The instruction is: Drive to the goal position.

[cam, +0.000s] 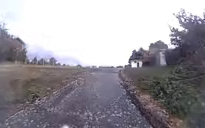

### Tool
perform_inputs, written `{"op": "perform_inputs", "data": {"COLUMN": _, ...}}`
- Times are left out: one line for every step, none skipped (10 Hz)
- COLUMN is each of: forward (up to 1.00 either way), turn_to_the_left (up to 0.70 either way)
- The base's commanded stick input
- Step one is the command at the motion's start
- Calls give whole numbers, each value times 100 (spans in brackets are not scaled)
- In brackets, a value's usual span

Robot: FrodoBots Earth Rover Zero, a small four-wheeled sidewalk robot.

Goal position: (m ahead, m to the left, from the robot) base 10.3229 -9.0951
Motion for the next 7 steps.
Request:
{"op": "perform_inputs", "data": {"forward": 60, "turn_to_the_left": 0}}
{"op": "perform_inputs", "data": {"forward": 60, "turn_to_the_left": 0}}
{"op": "perform_inputs", "data": {"forward": 60, "turn_to_the_left": 0}}
{"op": "perform_inputs", "data": {"forward": 60, "turn_to_the_left": 0}}
{"op": "perform_inputs", "data": {"forward": 60, "turn_to_the_left": 0}}
{"op": "perform_inputs", "data": {"forward": 60, "turn_to_the_left": 0}}
{"op": "perform_inputs", "data": {"forward": 60, "turn_to_the_left": 0}}
